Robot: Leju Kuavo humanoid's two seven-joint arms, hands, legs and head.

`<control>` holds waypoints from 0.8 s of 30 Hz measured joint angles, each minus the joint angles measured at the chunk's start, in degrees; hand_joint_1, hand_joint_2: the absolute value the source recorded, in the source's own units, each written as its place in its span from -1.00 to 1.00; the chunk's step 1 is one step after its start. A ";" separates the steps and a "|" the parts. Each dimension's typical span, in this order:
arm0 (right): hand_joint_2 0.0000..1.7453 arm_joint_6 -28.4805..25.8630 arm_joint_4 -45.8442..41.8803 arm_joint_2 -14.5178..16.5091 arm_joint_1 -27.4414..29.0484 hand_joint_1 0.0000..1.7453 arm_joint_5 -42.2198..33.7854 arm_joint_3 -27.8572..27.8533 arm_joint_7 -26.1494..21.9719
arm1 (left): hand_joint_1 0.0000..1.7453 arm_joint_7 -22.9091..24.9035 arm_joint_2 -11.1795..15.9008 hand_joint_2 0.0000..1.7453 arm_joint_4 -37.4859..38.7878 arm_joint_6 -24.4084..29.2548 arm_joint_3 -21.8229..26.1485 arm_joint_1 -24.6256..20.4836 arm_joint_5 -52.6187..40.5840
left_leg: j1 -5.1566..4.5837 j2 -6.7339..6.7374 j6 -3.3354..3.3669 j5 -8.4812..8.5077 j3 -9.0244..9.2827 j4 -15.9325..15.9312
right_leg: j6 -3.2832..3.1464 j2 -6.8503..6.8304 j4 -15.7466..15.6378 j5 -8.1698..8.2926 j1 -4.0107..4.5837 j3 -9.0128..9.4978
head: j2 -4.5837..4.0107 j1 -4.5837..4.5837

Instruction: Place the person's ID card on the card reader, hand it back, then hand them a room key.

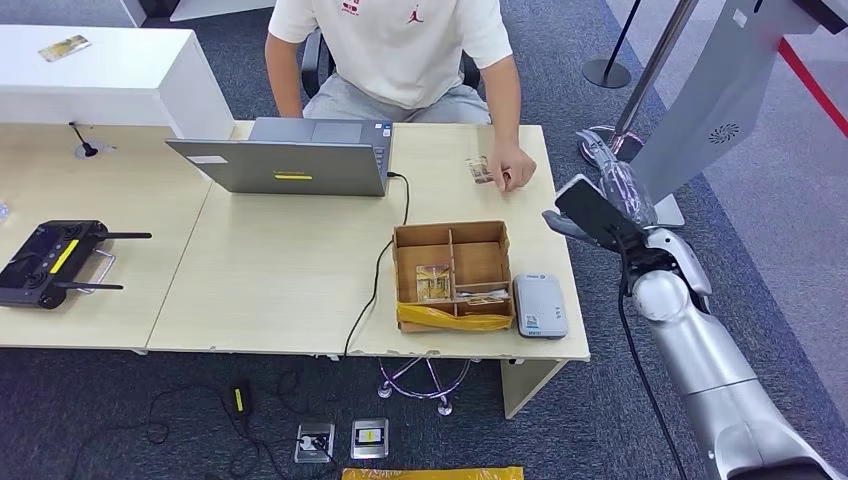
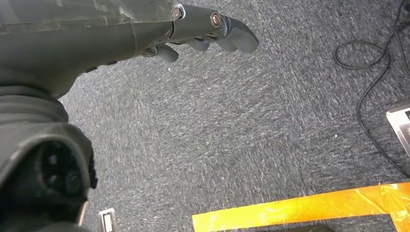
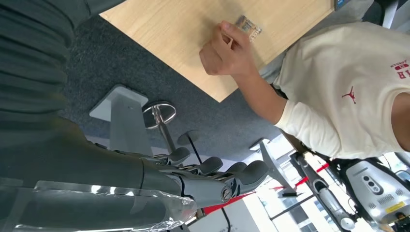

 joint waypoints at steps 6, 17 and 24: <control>1.00 2.22 -6.64 -0.72 7.41 -1.00 -1.03 -3.08 0.81 | -1.00 0.00 0.15 -1.00 0.02 0.01 0.04 0.01 -0.01 | -0.01 0.00 0.00 0.00 -0.01 0.00 | 0.00 0.00 0.00 0.00 -0.01 0.01 | 0.00 0.00; 1.00 3.44 -12.01 -0.67 15.91 -1.00 7.91 -3.69 1.87 | -1.00 0.00 0.13 -1.00 0.02 -0.08 0.06 -0.01 -0.07 | 0.00 0.01 -0.01 -0.01 -0.01 -0.01 | 0.00 0.02 0.00 0.00 0.00 0.00 | 0.00 0.00; 1.00 3.40 -12.54 -0.81 17.17 -1.00 18.64 -2.31 1.66 | -1.00 0.00 0.14 -1.00 0.02 -0.28 0.09 -0.03 -0.07 | 0.00 0.01 -0.01 -0.01 -0.01 -0.01 | 0.00 0.02 0.00 0.00 -0.01 0.01 | 0.00 0.00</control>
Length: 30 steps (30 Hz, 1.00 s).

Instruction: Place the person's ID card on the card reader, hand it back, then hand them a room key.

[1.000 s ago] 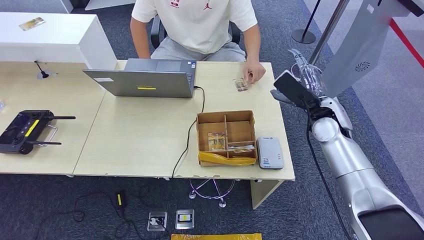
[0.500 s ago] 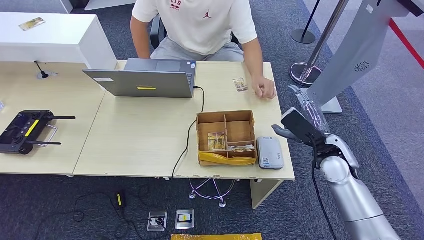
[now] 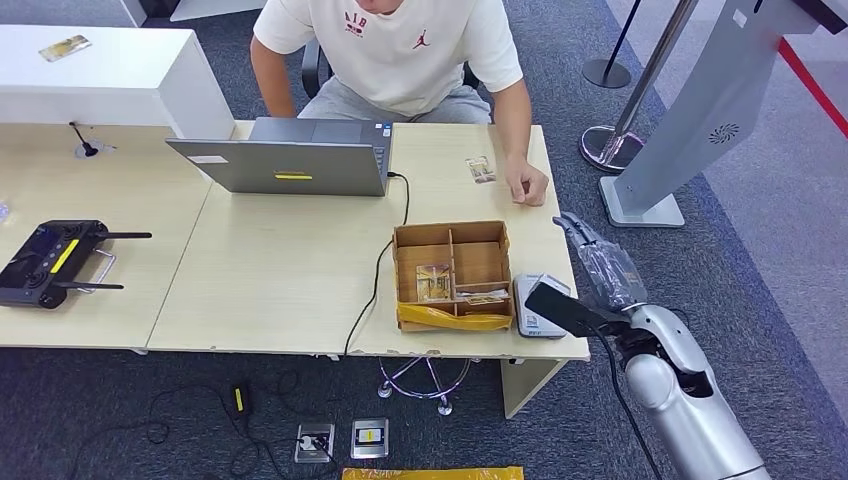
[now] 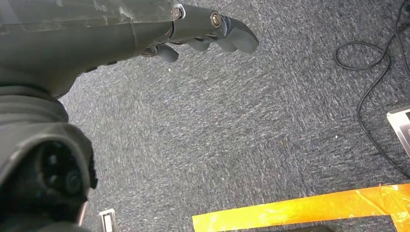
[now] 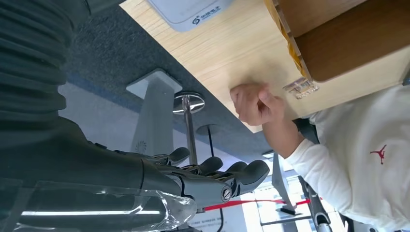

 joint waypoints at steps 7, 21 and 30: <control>1.00 -0.34 -1.01 -0.21 0.68 -1.00 5.84 2.94 -0.45 | -1.00 0.00 -0.01 -1.00 0.00 -0.03 0.06 -0.01 -0.02 | 0.00 0.00 0.00 0.00 -0.01 0.00 | 0.00 0.00 0.00 0.00 0.00 0.00 | 0.00 0.00; 1.00 -3.81 -1.39 2.61 1.62 -1.00 10.64 9.84 -1.40 | -1.00 0.00 -0.19 -1.00 0.00 0.11 0.05 -0.07 -0.34 | 0.01 0.00 0.00 0.00 -0.01 -0.01 | -0.02 -0.01 0.01 -0.02 0.01 0.00 | 0.00 0.01; 1.00 -7.26 -0.20 3.97 2.14 -1.00 11.26 11.99 -1.38 | -1.00 0.00 -0.47 -1.00 0.00 0.10 0.04 -0.09 -1.18 | 0.01 0.00 -0.02 -0.01 -0.01 -0.01 | -0.03 0.00 0.00 -0.02 0.01 0.00 | 0.00 0.01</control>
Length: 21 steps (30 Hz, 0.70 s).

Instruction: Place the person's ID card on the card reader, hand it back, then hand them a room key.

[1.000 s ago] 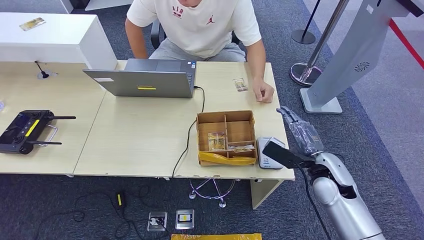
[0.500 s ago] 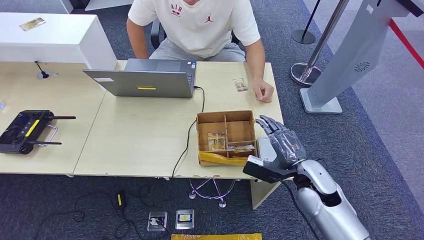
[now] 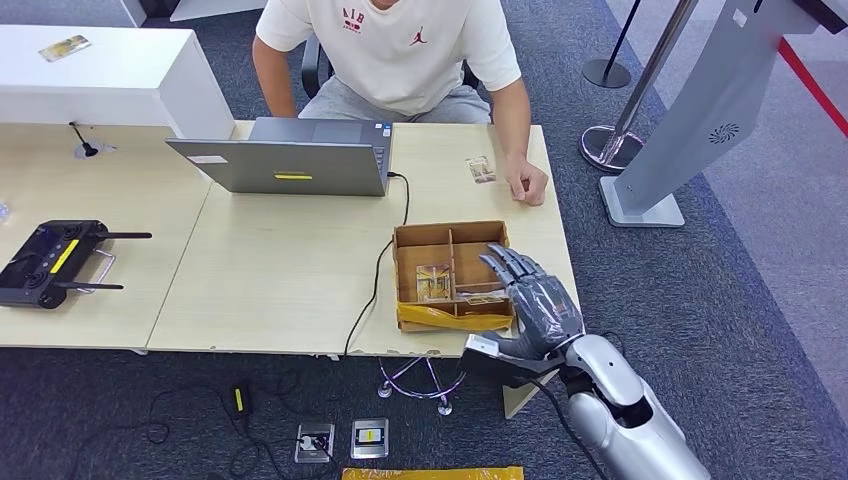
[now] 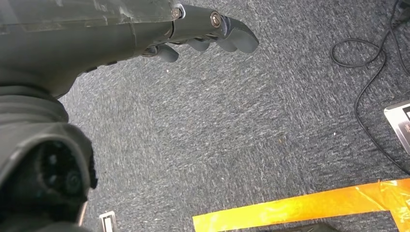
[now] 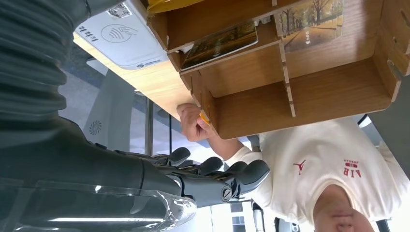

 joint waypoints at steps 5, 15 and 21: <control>1.00 -3.22 2.51 1.28 -0.25 -1.00 0.38 0.40 -0.35 | -1.00 0.00 -0.29 -1.00 0.00 0.13 0.00 0.00 0.00 | 0.00 0.00 0.00 0.00 -0.01 0.00 | 0.00 -0.01 0.01 0.00 0.00 0.00 | 0.00 -0.01; 1.00 -10.23 11.69 3.84 -3.73 -1.00 2.05 0.63 -1.02 | -1.00 0.00 -0.83 -1.00 0.00 0.33 0.00 -0.12 -0.47 | 0.00 0.00 0.00 0.00 -0.01 0.00 | 0.00 -0.02 0.01 0.00 0.00 0.00 | 0.00 0.00; 1.00 -11.44 16.15 5.03 -5.42 -1.00 2.19 0.63 -1.51 | -1.00 0.00 -0.96 -1.00 0.00 0.30 0.00 -0.13 -0.57 | 0.00 0.00 0.00 0.00 -0.01 0.00 | 0.00 -0.01 0.01 0.00 0.00 0.00 | 0.00 0.00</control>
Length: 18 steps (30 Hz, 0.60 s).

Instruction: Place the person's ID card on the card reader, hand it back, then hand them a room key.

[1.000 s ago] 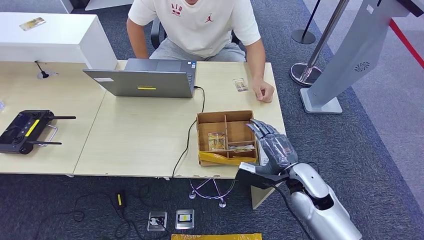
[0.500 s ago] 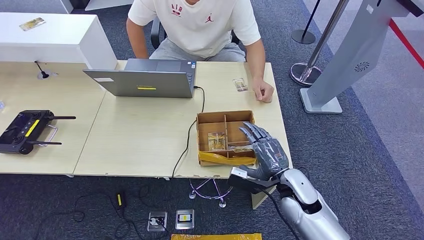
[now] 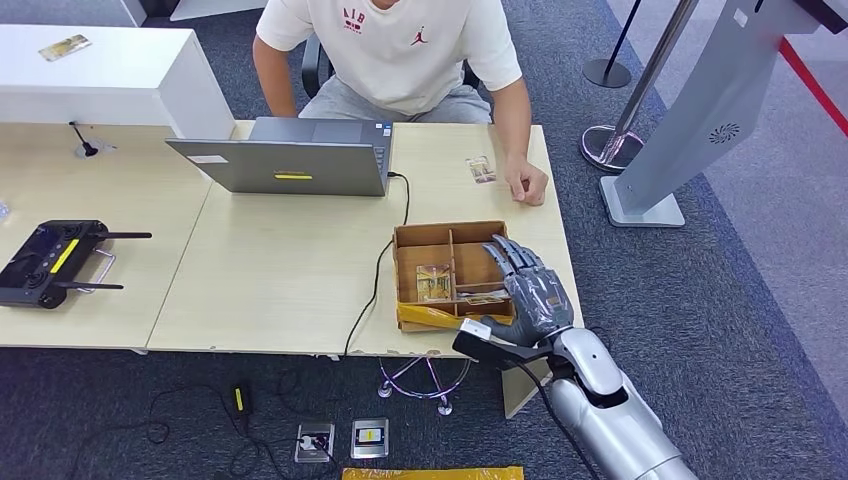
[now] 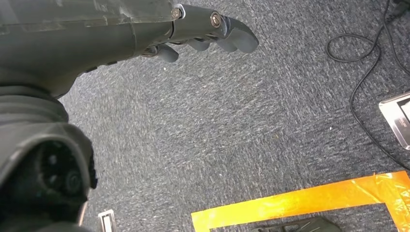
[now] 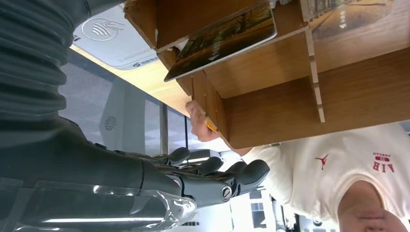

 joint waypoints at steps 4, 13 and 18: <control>1.00 -0.53 2.06 0.51 -1.11 -1.00 -0.10 0.00 -0.60 | -1.00 0.00 -0.01 -1.00 0.00 0.00 0.00 0.00 0.00 | 0.00 0.00 0.00 0.00 0.00 0.00 | 0.00 0.01 0.00 0.00 0.00 0.00 | 0.00 -0.01; 1.00 -1.41 5.40 1.30 -2.08 -0.97 -0.98 0.00 -1.26 | -1.00 0.00 -0.02 -1.00 0.00 0.04 0.00 0.00 -0.09 | 0.00 0.00 0.00 0.00 0.00 0.00 | 0.00 0.00 0.00 0.00 0.00 0.00 | 0.00 0.00; 1.00 -2.06 6.52 1.61 -2.38 1.00 -1.94 0.00 -1.94 | -1.00 0.00 -0.03 -1.00 0.00 0.28 0.00 0.00 -0.15 | 0.00 0.00 0.00 0.00 0.00 0.00 | 0.00 0.00 0.00 0.00 0.00 0.00 | 0.00 0.00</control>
